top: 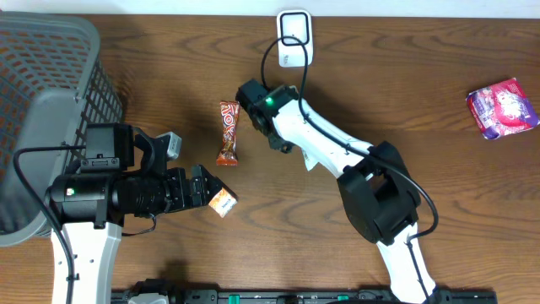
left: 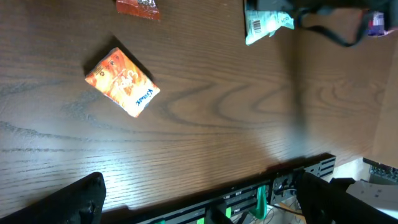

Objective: Scan the item barcode

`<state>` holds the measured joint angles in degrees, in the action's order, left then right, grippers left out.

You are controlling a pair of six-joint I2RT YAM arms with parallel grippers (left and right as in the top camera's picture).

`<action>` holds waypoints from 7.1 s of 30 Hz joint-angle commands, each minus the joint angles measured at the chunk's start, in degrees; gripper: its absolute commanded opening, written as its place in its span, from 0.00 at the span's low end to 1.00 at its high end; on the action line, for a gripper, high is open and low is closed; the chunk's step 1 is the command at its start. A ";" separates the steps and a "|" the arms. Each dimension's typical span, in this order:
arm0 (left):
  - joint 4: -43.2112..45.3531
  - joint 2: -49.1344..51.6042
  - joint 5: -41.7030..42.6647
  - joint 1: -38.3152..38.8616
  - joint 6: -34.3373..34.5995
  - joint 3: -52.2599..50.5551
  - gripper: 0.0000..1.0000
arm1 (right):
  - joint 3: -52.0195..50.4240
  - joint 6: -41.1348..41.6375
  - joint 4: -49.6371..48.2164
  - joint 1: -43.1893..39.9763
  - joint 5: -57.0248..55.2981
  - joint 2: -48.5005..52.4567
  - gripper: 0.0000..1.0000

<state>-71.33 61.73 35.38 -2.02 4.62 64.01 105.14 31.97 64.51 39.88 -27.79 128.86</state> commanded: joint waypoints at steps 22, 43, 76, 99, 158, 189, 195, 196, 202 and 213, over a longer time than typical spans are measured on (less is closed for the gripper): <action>0.00 0.00 -0.55 0.22 -0.55 -0.17 0.98 | 9.05 -32.33 12.70 -26.01 60.33 -1.36 0.93; 0.00 0.00 -0.55 0.22 -0.52 -0.17 0.98 | -11.89 -31.67 -5.60 -30.38 71.01 -1.36 0.71; 0.00 0.00 -0.55 0.22 -0.55 -0.17 0.98 | 1.40 -8.37 2.27 -9.70 6.40 -2.84 0.11; 0.00 0.00 -0.55 0.22 -0.52 -0.17 0.98 | 0.20 -29.03 4.09 -32.09 59.04 -2.91 0.85; 0.00 0.00 -0.55 0.22 -0.55 -0.17 0.98 | -4.33 -14.36 -8.11 -20.55 36.26 -5.62 0.01; 0.00 0.00 -0.55 0.22 -0.55 -0.17 0.98 | -13.27 -1.77 -10.10 0.70 -7.56 -2.16 0.11; 0.00 0.00 -0.55 0.22 -0.55 -0.17 0.98 | -14.53 -1.81 -9.09 2.43 -5.49 -2.16 0.62; 0.00 0.00 -0.55 0.22 -0.55 -0.17 0.98 | -14.49 -1.95 -8.79 2.84 -4.55 -2.19 0.73; 0.00 0.00 -0.55 0.22 -0.55 -0.17 0.98 | -11.72 -2.21 -6.12 4.61 -1.88 -2.21 0.99; -0.02 0.00 -0.55 0.24 -0.52 -0.17 0.98 | 14.75 -5.92 8.72 0.39 9.68 -2.21 0.99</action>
<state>-71.33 61.73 35.40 -2.02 4.62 64.01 113.84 28.56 71.35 43.03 -23.57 127.04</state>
